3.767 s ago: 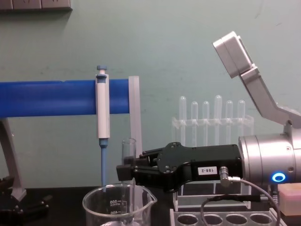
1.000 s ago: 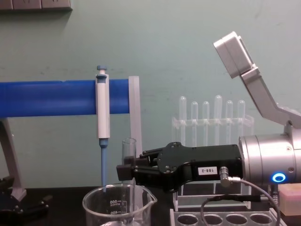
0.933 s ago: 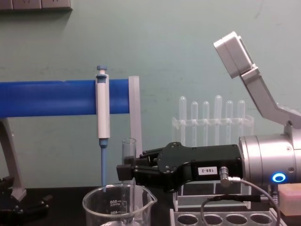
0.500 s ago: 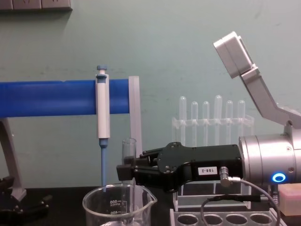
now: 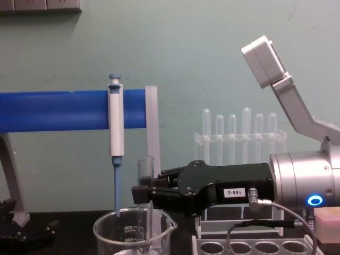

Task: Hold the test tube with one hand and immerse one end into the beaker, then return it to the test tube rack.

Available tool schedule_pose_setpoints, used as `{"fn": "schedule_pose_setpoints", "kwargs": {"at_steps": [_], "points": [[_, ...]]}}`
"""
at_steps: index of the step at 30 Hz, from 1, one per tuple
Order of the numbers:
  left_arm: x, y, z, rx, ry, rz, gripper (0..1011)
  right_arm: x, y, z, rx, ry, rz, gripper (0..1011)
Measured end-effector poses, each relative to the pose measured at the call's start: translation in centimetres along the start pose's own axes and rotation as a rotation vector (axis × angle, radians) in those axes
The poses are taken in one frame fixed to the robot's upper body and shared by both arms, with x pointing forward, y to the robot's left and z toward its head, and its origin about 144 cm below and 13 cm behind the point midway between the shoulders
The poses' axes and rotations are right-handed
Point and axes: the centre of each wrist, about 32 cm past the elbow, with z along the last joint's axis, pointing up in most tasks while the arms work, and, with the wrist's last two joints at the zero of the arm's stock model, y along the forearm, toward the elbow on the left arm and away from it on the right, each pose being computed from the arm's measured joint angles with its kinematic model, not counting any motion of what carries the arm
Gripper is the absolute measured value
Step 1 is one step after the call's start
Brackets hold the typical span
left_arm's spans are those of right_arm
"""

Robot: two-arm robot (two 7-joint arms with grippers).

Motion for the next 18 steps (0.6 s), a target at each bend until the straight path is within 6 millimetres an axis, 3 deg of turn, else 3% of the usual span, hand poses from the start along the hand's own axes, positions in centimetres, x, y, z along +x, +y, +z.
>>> {"fn": "schedule_pose_setpoints", "kwargs": {"at_steps": [18], "points": [[0.0, 0.0, 0.0, 0.0, 0.0, 0.0, 1000, 0.0, 0.0, 0.0, 0.0, 0.0, 0.0, 241]]}}
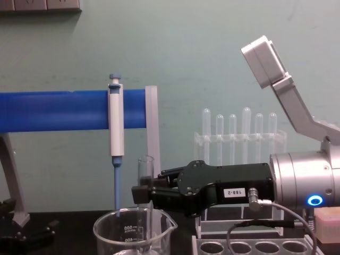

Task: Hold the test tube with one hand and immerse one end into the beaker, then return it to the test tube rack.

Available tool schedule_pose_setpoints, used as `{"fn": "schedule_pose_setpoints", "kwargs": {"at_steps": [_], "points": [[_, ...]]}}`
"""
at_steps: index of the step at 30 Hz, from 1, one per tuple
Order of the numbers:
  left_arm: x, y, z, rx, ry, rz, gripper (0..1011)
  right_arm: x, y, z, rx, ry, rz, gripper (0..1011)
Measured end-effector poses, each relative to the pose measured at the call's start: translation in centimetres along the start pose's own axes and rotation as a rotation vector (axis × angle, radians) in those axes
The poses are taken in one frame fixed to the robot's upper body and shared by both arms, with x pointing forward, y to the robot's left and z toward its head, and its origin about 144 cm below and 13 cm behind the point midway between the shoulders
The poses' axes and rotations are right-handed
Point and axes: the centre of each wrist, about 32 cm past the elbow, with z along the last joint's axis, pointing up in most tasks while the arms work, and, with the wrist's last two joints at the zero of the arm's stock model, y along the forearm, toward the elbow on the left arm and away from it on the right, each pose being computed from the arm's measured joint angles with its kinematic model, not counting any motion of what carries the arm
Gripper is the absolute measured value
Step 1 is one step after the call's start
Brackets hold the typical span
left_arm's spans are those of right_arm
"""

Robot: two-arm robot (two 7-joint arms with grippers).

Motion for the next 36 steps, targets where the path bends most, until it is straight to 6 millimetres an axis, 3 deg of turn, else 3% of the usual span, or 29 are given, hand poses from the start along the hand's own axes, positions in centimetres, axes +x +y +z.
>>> {"fn": "schedule_pose_setpoints", "kwargs": {"at_steps": [36], "points": [[0.0, 0.0, 0.0, 0.0, 0.0, 0.0, 1000, 0.0, 0.0, 0.0, 0.0, 0.0, 0.0, 241]]}}
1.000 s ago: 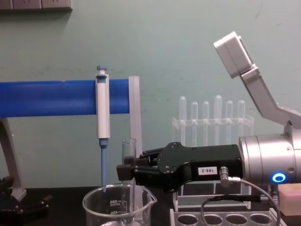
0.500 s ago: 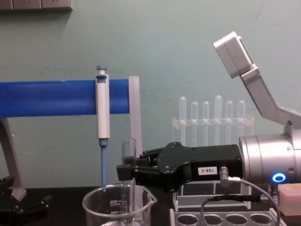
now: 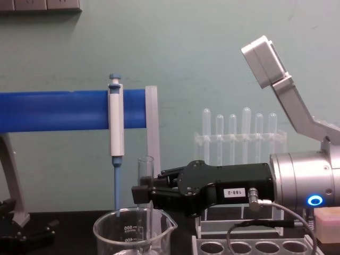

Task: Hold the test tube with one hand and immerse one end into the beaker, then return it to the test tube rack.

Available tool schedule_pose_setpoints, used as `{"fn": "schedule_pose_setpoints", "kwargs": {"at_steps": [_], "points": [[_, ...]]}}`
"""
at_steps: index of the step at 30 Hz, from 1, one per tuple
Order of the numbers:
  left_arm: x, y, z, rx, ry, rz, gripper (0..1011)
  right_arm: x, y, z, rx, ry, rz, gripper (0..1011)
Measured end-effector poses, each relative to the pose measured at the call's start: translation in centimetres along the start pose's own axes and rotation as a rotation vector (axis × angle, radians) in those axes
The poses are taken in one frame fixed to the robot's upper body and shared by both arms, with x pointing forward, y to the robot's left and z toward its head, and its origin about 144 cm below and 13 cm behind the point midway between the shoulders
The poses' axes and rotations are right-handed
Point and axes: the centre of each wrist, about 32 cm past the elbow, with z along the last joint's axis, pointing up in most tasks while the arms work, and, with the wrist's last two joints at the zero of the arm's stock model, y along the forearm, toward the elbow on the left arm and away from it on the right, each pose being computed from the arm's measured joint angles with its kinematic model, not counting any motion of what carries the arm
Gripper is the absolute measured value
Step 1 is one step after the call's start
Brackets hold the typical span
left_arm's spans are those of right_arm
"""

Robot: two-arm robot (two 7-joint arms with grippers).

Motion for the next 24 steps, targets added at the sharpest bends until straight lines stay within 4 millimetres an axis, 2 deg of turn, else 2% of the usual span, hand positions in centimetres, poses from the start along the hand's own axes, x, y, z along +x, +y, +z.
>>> {"fn": "schedule_pose_setpoints", "kwargs": {"at_steps": [24], "points": [[0.0, 0.0, 0.0, 0.0, 0.0, 0.0, 1000, 0.0, 0.0, 0.0, 0.0, 0.0, 0.0, 239]]}}
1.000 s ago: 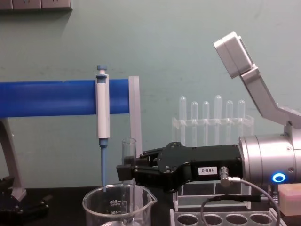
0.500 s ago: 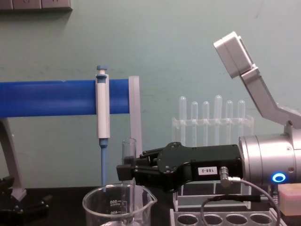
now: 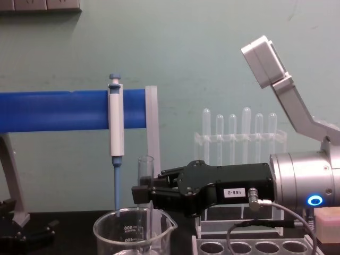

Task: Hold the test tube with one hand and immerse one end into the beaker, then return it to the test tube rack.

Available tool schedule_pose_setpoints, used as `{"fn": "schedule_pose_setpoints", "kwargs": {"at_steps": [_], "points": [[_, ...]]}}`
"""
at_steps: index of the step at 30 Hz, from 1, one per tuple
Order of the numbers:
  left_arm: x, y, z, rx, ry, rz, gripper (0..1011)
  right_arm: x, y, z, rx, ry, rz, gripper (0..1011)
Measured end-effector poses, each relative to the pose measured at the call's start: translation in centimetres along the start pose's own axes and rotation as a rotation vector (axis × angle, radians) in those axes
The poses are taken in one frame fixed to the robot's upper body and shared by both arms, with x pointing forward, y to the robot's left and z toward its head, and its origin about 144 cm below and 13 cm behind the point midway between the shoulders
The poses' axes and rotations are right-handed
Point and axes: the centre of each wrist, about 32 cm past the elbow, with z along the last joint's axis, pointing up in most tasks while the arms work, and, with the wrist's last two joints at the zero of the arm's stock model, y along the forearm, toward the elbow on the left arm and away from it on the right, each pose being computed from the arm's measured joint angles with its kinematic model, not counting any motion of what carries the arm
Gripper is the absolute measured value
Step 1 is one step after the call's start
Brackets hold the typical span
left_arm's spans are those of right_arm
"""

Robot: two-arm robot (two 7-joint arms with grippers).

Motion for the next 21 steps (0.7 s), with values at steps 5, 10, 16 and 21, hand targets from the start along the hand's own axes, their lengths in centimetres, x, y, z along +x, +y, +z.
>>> {"fn": "schedule_pose_setpoints", "kwargs": {"at_steps": [5, 10, 16, 21], "points": [[0.0, 0.0, 0.0, 0.0, 0.0, 0.0, 1000, 0.0, 0.0, 0.0, 0.0, 0.0, 0.0, 241], [0.0, 0.0, 0.0, 0.0, 0.0, 0.0, 1000, 0.0, 0.0, 0.0, 0.0, 0.0, 0.0, 241], [0.0, 0.0, 0.0, 0.0, 0.0, 0.0, 1000, 0.0, 0.0, 0.0, 0.0, 0.0, 0.0, 241], [0.0, 0.0, 0.0, 0.0, 0.0, 0.0, 1000, 0.0, 0.0, 0.0, 0.0, 0.0, 0.0, 241]]}}
